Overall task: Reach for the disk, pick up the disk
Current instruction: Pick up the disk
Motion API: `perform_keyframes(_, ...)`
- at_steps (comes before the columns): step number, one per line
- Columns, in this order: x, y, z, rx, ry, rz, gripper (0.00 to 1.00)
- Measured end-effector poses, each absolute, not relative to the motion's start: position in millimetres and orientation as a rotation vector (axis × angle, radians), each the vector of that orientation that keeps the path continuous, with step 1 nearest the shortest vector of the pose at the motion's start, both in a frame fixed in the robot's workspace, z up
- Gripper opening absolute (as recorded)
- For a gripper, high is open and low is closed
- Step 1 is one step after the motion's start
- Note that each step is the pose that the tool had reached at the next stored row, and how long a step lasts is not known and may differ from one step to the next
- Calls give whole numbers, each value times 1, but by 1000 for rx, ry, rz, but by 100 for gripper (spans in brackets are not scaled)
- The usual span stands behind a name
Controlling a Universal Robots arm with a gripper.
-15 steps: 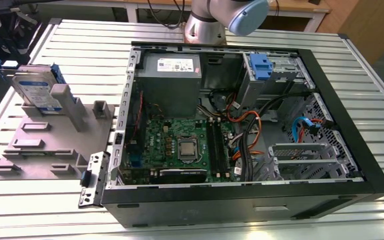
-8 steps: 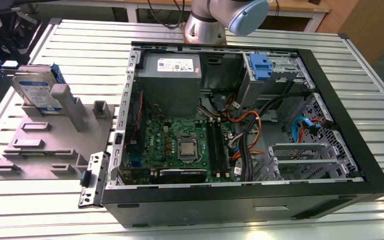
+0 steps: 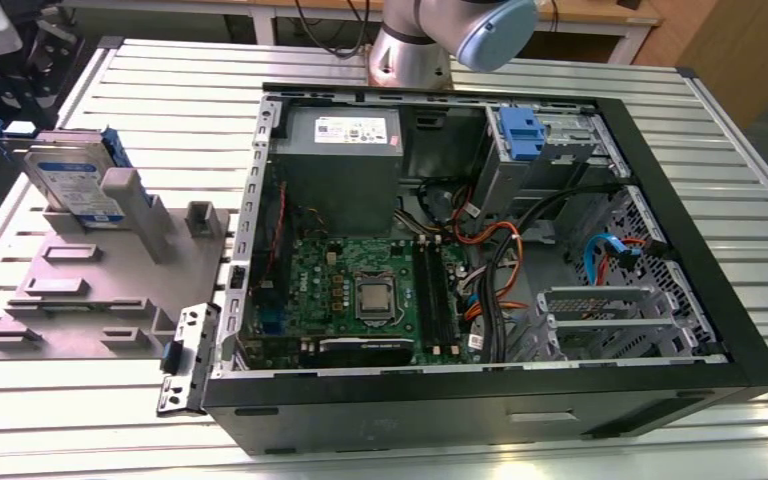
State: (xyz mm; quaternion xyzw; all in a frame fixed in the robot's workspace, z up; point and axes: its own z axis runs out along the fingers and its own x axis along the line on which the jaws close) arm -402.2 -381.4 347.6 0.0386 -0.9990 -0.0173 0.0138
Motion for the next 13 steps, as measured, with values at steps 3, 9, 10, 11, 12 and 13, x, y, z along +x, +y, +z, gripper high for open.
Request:
perform_keyframes(3,-402,-381,348,198,-3106,-53,11)
perform_keyframes(9,-402,-381,348,210,-3105,-52,11)
perform_keyframes(10,-402,-381,348,210,-3105,-52,11)
perform_keyframes(11,-402,-381,348,210,-3105,-52,11)
perform_keyframes(12,-402,-381,348,210,-3105,-52,11)
perform_keyframes(13,-402,-381,348,210,-3105,-52,11)
